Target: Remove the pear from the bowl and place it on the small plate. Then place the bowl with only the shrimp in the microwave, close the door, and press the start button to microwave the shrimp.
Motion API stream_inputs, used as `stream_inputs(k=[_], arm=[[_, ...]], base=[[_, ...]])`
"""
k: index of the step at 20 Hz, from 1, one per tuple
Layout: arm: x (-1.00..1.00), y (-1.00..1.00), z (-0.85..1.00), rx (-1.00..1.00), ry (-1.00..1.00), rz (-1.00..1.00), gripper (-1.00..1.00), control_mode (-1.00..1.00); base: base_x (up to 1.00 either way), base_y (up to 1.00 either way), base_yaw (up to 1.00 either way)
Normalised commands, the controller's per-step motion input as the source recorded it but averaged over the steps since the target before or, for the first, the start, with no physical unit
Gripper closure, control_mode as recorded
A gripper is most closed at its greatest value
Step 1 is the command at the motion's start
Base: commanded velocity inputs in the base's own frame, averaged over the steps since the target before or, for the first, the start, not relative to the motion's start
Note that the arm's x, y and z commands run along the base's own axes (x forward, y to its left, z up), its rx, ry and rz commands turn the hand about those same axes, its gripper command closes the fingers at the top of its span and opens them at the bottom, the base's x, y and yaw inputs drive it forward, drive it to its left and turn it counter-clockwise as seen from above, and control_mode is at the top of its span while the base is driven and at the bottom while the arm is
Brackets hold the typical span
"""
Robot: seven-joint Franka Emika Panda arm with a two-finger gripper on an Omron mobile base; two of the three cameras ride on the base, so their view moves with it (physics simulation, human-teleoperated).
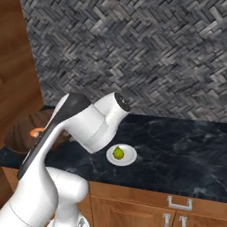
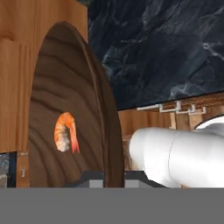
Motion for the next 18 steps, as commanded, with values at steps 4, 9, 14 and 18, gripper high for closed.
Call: stream_inputs(k=[4,9,14,18], arm=[[-0.07,-0.29,0.06,0.02,0.03,-0.03,1.00,-1.00],[-0.14,-0.60,-0.03,0.13,0.01,-0.01,1.00,-1.00],[0.00,0.00,0.00,0.00,0.00,0.00,1.00,1.00],[0.00,0.00,0.00,0.00,0.00,0.00,1.00,1.00]], base=[[0.00,0.00,0.00],[0.00,0.00,0.00],[-1.00,0.26,0.01],[-1.00,0.84,0.01]])
